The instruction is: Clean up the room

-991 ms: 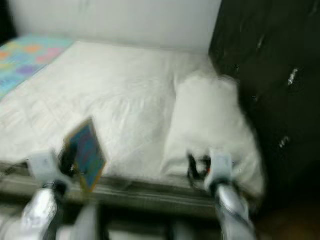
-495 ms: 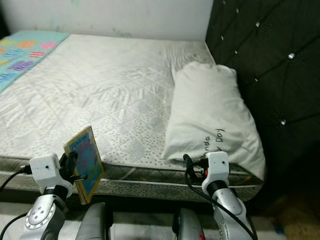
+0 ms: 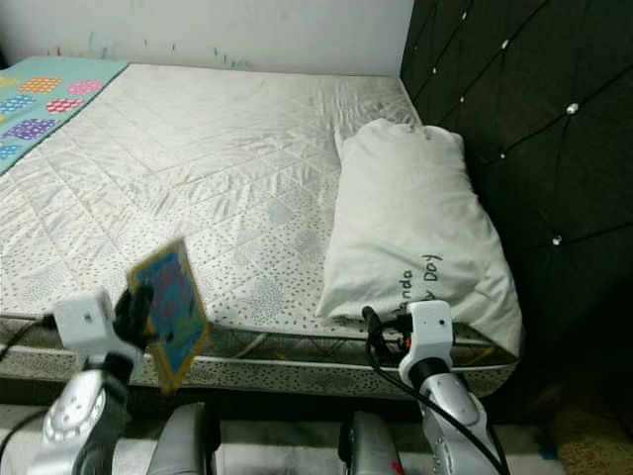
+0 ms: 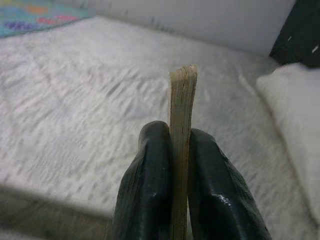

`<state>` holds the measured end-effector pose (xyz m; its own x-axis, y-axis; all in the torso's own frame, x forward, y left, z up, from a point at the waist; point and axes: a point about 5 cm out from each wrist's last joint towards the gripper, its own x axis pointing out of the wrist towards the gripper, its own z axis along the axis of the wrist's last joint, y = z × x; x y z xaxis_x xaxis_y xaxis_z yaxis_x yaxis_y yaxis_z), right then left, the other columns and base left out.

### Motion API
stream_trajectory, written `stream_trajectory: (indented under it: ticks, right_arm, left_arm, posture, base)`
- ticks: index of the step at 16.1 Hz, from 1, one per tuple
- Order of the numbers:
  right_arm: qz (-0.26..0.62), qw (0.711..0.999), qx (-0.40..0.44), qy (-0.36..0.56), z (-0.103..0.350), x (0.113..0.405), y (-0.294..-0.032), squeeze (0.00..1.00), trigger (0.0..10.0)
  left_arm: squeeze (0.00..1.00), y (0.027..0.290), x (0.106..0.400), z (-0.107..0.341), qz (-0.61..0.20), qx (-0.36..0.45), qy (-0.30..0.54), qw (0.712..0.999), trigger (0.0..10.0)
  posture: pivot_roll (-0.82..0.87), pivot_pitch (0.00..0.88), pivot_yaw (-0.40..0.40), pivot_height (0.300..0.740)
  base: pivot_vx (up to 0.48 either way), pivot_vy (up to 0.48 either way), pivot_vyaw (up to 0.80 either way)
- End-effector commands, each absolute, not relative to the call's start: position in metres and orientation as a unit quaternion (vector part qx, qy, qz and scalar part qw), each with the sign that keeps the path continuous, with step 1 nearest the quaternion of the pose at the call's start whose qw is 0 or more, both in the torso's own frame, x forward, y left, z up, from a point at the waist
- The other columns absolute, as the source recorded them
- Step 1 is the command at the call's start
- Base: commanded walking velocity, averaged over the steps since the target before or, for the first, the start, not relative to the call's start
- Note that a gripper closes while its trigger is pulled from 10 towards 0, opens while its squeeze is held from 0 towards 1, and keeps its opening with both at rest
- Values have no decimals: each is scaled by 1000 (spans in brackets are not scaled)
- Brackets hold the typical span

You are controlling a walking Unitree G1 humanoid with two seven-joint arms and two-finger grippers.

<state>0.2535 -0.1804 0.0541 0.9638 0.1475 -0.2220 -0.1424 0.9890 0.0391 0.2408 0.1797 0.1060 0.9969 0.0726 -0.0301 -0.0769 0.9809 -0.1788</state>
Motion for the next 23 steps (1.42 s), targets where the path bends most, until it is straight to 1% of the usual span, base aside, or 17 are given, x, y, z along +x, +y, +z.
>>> stream_trajectory:
  ticks: [1, 5, 12, 18, 23]
  right_arm:
    - [72, 991, 15, 108, 58, 255, -182, 0, 10000]
    - [72, 991, 17, 110, 57, 256, -182, 0, 10000]
    - [70, 991, 16, 109, 57, 257, -182, 0, 10000]
    - [72, 991, 14, 110, 57, 258, -182, 0, 10000]
    - [72, 991, 15, 113, 56, 259, -182, 0, 10000]
  left_arm:
    - [0, 177, 246, 126, 29, -88, -28, 995, 10000]
    - [0, 178, 249, 137, 32, -82, -45, 995, 10000]
    - [0, 181, 247, 131, 35, -82, -34, 995, 10000]
    - [0, 181, 248, 130, 35, -86, -30, 995, 10000]
    - [0, 181, 248, 120, 47, -84, -13, 995, 10000]
  posture:
    - [-79, 0, -38, 601]
    - [-79, 0, -36, 601]
    - [-81, 0, -35, 601]
    - [-80, 0, -36, 601]
    - [-80, 0, -36, 601]
  base:
    - [0, 0, 0]
    - [0, 0, 0]
    - [317, 0, 0]
    - [459, 0, 0]
    - [49, 0, 0]
